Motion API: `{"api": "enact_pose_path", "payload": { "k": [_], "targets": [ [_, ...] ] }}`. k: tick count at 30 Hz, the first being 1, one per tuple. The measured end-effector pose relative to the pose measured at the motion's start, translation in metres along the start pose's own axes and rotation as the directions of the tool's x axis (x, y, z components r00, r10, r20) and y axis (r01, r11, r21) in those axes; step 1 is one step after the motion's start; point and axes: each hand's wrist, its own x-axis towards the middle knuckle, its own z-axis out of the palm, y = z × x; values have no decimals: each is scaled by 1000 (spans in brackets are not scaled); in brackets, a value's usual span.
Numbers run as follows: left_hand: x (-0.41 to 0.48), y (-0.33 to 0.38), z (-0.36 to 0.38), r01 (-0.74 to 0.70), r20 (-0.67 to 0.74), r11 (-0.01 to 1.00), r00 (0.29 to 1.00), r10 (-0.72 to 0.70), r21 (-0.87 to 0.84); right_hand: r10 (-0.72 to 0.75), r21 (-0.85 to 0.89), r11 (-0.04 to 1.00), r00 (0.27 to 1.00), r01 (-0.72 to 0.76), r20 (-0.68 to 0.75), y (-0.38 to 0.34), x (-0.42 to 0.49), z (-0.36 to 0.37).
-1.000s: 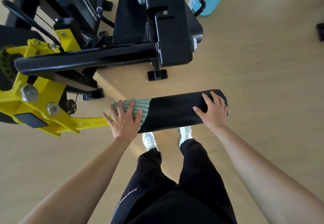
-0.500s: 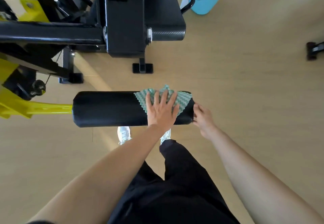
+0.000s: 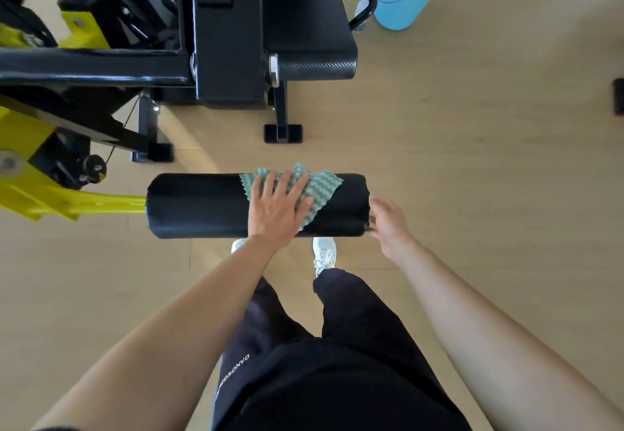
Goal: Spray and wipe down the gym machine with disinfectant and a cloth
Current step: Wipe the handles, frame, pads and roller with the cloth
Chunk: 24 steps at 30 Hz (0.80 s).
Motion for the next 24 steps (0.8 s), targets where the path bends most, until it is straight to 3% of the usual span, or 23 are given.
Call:
{"api": "enact_pose_path", "payload": {
  "k": [4,10,16,19,24],
  "targets": [
    [-21,-73,1,157,-24,988,987,-157,-13,-90,-118,990,991,78,-100,-3,7,13],
    [-36,-145,-3,358,-19,933,933,-359,-38,-26,-192,981,991,1,-132,-22,11,36],
    [-24,-163,-12,583,88,802,812,-577,-126,-136,-198,974,985,113,-104,-8,9,28],
    [-16,-152,-16,592,134,800,804,-580,-93,-187,-153,972,981,176,-59,0,-1,23],
    [-4,-108,-18,435,155,895,895,-418,-99,-281,-162,949,959,272,-40,29,-18,13]
  ]
}}
